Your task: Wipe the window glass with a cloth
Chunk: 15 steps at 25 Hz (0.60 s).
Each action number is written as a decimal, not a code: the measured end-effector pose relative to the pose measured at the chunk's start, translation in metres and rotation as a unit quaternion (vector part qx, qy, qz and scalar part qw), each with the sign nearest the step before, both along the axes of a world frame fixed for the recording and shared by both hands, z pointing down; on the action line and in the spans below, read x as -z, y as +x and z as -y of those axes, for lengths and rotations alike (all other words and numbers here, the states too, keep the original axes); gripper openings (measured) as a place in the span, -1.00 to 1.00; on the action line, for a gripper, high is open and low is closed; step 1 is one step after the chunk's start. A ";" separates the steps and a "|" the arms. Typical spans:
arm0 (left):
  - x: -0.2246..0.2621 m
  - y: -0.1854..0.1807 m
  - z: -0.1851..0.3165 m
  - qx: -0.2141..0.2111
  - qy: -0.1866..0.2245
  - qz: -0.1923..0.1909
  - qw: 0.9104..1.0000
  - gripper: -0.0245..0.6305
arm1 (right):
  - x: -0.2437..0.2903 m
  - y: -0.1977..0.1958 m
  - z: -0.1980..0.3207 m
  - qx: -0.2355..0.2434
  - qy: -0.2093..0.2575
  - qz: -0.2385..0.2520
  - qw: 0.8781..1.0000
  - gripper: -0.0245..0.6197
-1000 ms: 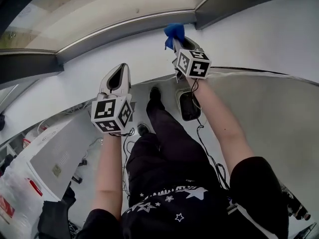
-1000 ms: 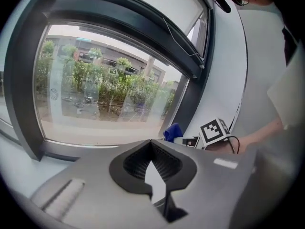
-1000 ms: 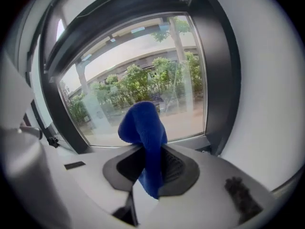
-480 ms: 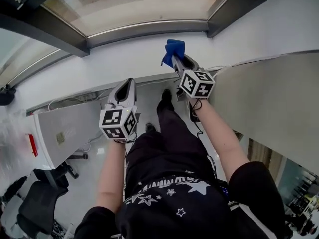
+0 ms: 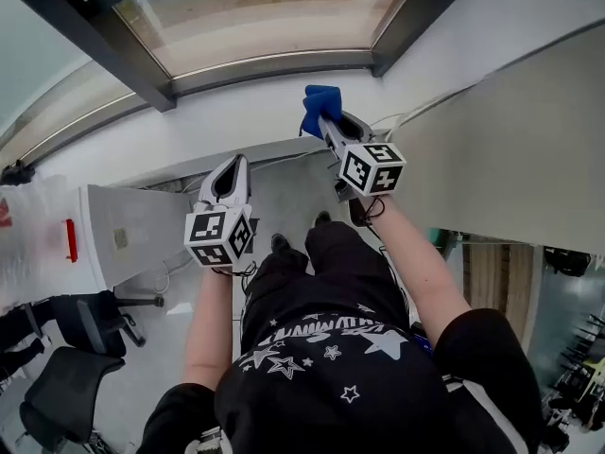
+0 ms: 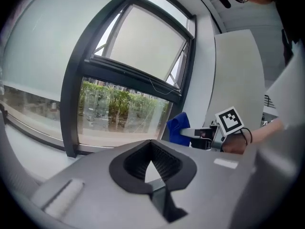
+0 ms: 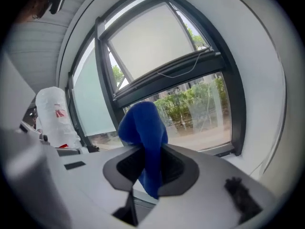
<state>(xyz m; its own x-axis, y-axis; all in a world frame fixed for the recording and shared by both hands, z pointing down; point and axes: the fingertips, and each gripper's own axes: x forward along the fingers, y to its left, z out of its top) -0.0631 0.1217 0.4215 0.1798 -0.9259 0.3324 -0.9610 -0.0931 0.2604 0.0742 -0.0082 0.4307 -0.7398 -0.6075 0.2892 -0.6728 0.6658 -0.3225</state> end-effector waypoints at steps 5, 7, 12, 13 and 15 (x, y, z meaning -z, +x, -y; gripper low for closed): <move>0.019 0.012 -0.022 0.017 0.008 -0.004 1.000 -0.90 | 0.032 -0.001 -0.025 0.049 0.022 -0.004 0.999 -0.70; 0.027 0.017 -0.027 0.027 0.011 0.005 1.000 -0.90 | 0.044 0.000 -0.030 0.069 0.036 0.001 0.997 -0.70; 0.047 0.058 -0.041 0.046 0.026 0.029 0.998 -0.90 | 0.070 0.021 -0.046 0.102 0.050 0.035 0.993 -0.70; 0.050 0.069 -0.043 0.051 0.028 0.031 0.998 -0.90 | 0.073 0.027 -0.051 0.112 0.049 0.039 0.992 -0.70; 0.056 0.091 -0.050 0.060 0.031 0.040 0.997 -0.90 | 0.076 0.041 -0.061 0.134 0.048 0.044 0.989 -0.70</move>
<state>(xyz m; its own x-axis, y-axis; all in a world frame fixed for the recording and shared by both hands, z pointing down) 0.0284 0.1721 0.3658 0.0420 -0.9583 0.2828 -0.9835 0.0103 0.1807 0.1155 0.0532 0.3544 -0.8979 -0.4071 0.1674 -0.4398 0.8467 -0.2995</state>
